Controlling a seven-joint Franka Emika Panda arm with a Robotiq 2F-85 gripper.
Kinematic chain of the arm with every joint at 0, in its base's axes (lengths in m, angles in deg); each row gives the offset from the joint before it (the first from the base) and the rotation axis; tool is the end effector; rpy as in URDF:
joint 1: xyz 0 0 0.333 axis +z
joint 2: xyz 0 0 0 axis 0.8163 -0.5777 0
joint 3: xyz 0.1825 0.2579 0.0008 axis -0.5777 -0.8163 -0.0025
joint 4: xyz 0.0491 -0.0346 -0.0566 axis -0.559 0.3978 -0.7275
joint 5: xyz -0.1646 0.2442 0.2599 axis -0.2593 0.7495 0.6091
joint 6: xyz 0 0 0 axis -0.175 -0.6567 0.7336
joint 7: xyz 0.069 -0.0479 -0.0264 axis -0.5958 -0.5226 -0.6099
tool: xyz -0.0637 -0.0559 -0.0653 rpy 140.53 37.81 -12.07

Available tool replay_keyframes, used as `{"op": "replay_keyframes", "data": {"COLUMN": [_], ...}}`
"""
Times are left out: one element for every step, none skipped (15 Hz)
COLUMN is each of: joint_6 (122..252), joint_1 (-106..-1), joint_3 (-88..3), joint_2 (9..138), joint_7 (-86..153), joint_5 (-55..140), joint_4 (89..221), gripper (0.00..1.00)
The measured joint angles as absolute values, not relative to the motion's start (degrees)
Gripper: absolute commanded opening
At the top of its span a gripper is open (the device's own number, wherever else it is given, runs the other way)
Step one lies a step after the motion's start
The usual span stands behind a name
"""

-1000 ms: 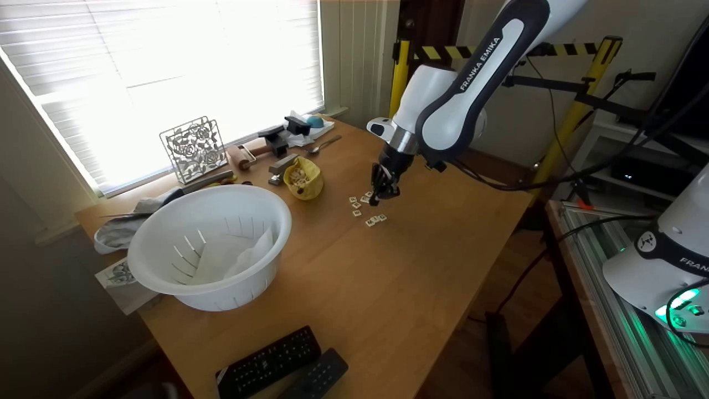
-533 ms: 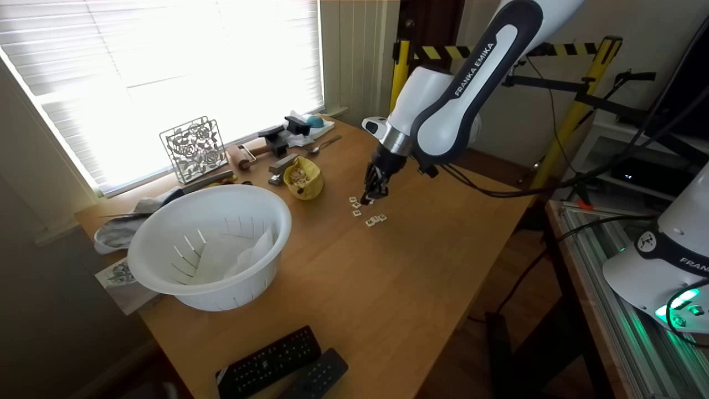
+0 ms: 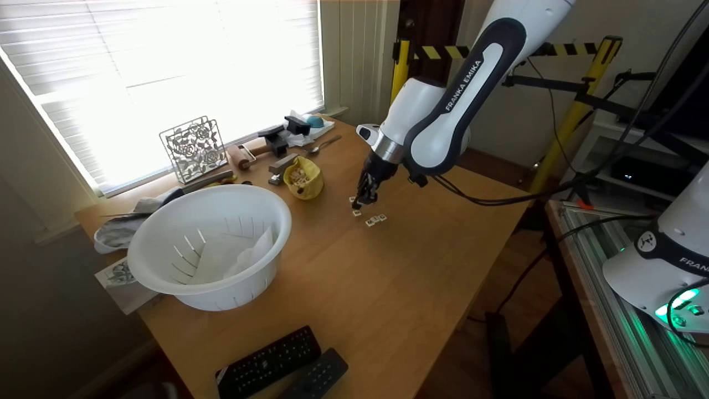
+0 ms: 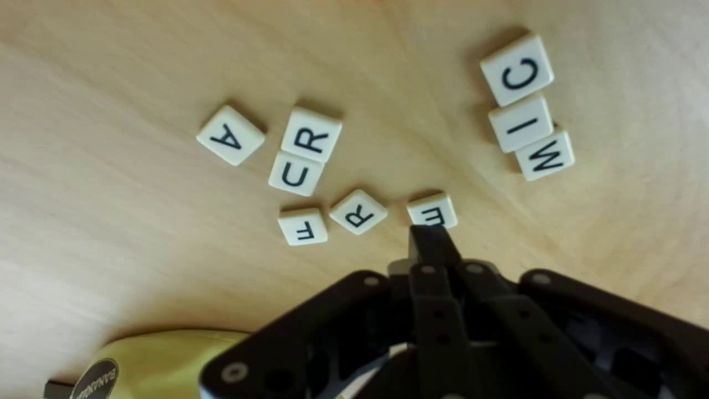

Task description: Create the word 'Mice' with the tiles.

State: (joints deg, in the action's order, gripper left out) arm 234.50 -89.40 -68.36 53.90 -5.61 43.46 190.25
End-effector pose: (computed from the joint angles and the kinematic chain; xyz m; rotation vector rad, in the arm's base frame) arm 0.5516 -0.1193 0.1449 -3.0043 -0.4581 -0.6331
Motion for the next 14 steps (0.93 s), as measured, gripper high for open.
{"op": "replay_keyframes", "data": {"joint_6": [234.51,234.52,234.52,234.52,234.55,234.54,234.51,234.51,234.51,234.51,234.51,234.51,234.51,234.51], "joint_1": [-89.17,-89.0,-88.88,-88.8,-88.72,-88.65,-88.46,-88.11,-87.7,-87.12,-86.33,-85.43,-84.54,-83.71], "joint_3": [-68.13,-67.97,-67.86,-67.77,-67.66,-67.55,-67.31,-66.9,-66.41,-65.71,-64.73,-63.64,-62.57,-61.59], "joint_2": [53.48,53.07,52.67,52.31,52.04,51.98,51.97,52.0,52.1,52.31,52.59,52.93,53.28,53.66], "joint_7": [-4.69,-3.9,-3.13,-2.48,-1.94,-1.39,-0.9,-0.35,0.2,0.96,1.9,3.04,4.36,5.76], "joint_5": [42.94,42.47,42.05,41.66,41.22,40.89,40.64,40.43,40.35,40.34,40.34,40.34,40.34,40.34], "joint_4": [189.85,189.45,189.1,188.79,188.57,188.4,188.28,188.16,188.13,188.14,188.2,188.33,188.54,188.89], "gripper": [0.0,0.0,0.0,0.0,0.0,0.0,0.0,0.0,0.0,0.0,0.0,0.0,0.0,0.0]}}
